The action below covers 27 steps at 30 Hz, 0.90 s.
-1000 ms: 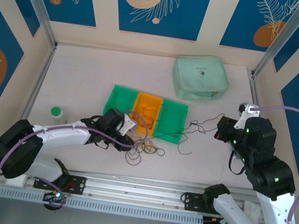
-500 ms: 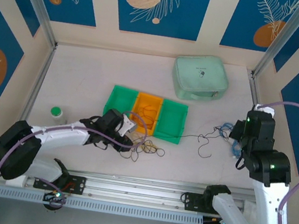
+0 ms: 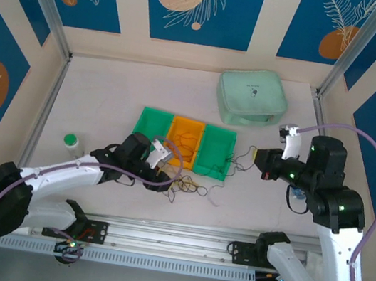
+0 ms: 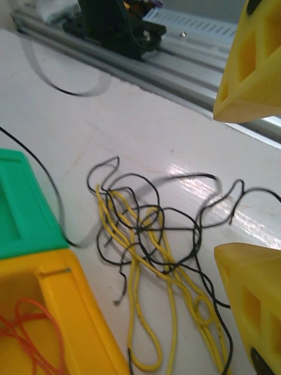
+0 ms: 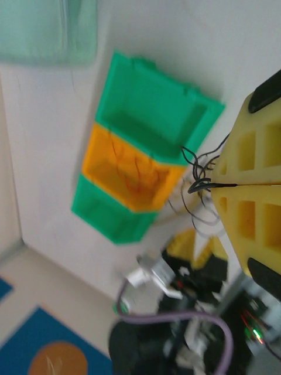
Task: Untangle the cables
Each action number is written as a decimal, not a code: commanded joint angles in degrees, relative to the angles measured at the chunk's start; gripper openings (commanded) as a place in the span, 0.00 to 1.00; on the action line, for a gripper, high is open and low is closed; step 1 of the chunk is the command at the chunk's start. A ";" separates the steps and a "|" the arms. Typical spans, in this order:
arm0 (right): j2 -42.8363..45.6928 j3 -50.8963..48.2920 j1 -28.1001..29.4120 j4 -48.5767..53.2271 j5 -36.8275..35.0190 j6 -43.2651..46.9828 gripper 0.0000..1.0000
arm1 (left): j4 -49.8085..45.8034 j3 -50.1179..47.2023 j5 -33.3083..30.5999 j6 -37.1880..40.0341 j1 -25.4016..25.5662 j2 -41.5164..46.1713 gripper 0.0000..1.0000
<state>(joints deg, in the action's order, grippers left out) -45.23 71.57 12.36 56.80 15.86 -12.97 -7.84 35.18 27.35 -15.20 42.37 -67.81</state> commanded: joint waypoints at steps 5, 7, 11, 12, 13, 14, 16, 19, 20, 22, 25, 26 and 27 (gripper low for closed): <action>-2.73 3.70 8.85 1.91 13.86 -4.06 0.07 | 5.99 4.38 5.47 1.20 0.54 2.82 0.60; -3.59 4.48 10.71 2.09 13.47 -4.80 0.07 | 7.12 5.36 6.54 1.66 0.59 2.55 0.61; -5.66 4.80 12.45 2.53 13.15 -5.58 0.07 | 10.08 7.34 9.38 1.36 0.57 1.06 0.62; -5.96 4.58 12.64 2.45 13.23 -5.73 0.07 | 11.33 7.36 10.17 1.17 0.52 0.58 0.63; -6.33 4.14 12.81 2.22 13.55 -5.96 0.07 | 12.67 7.44 10.84 0.98 0.55 0.04 0.63; -6.65 3.76 12.91 1.76 14.08 -6.17 0.07 | 13.91 7.54 11.52 0.73 0.53 -0.66 0.63; -7.14 3.09 12.96 0.73 14.84 -6.61 0.07 | 15.66 7.80 13.41 0.39 0.55 -2.13 0.64; -7.73 2.61 12.87 -0.49 16.21 -7.06 0.07 | 19.12 7.79 16.98 -0.90 0.61 -4.46 0.64; -7.89 2.54 12.91 -0.97 17.00 -7.13 0.07 | 20.64 7.71 18.35 -1.34 0.68 -5.17 0.64; -8.11 2.31 12.88 -1.74 18.06 -7.20 0.08 | 22.34 7.84 19.76 -2.06 0.71 -6.49 0.64; -8.71 2.30 12.87 -2.35 18.76 -7.40 0.08 | 23.87 8.36 20.28 -1.81 0.71 -8.05 0.64; -8.89 2.40 12.92 -2.48 18.79 -7.36 0.08 | 24.09 8.69 20.28 -1.55 0.70 -8.44 0.65; -8.99 2.41 12.86 -2.56 18.87 -7.35 0.08 | 24.18 9.04 20.28 -1.36 0.71 -8.92 0.65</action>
<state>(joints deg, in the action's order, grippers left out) -53.89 74.35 25.02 55.07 32.03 -19.75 12.49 41.89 44.49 -16.49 42.48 -75.90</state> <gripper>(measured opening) 0.077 0.646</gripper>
